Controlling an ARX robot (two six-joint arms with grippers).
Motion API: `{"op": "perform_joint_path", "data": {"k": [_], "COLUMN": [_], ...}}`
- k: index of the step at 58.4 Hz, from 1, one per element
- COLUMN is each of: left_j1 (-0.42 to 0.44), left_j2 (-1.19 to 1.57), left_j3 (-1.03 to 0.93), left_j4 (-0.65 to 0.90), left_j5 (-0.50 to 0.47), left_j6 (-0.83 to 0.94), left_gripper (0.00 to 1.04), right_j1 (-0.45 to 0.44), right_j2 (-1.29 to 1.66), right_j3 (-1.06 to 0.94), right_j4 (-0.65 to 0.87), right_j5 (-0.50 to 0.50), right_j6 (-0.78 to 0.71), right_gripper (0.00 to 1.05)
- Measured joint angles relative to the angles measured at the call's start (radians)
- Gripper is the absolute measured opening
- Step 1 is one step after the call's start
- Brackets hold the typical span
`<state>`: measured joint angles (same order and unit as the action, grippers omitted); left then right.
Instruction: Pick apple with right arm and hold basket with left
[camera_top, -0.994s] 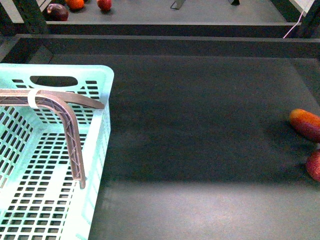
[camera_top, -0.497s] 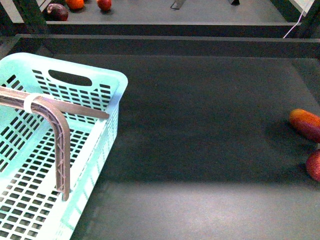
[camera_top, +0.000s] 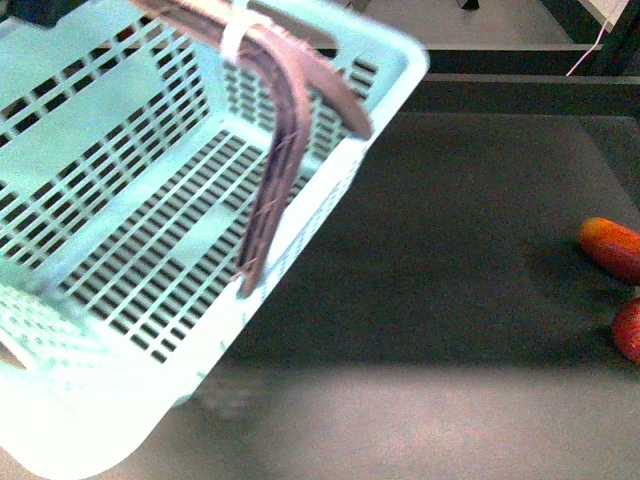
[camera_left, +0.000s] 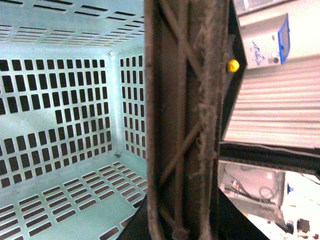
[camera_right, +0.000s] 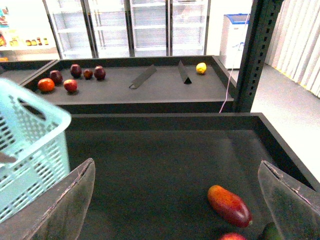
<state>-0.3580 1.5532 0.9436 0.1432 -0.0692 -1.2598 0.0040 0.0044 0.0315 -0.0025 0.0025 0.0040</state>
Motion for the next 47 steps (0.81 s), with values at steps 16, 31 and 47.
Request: {"op": "perform_joint_path", "data": {"k": [16, 31, 47], "left_j1": [-0.159, -0.222, -0.237], "left_j2": [0.063, 0.082, 0.082], "left_j3": [0.062, 0.077, 0.100], "left_j4": [0.001, 0.047, 0.072], "left_j5": [0.076, 0.157, 0.173], "left_j6": [0.086, 0.135, 0.189], "left_gripper": [0.06, 0.06, 0.06], "right_j1": [0.000, 0.000, 0.000], "right_j2": [0.000, 0.000, 0.000], "right_j3": [0.000, 0.000, 0.000], "right_j4": [0.000, 0.000, 0.000], "right_j5": [0.000, 0.000, 0.000], "right_j6": [0.000, 0.000, 0.000], "right_gripper": [0.96, 0.96, 0.96]}}
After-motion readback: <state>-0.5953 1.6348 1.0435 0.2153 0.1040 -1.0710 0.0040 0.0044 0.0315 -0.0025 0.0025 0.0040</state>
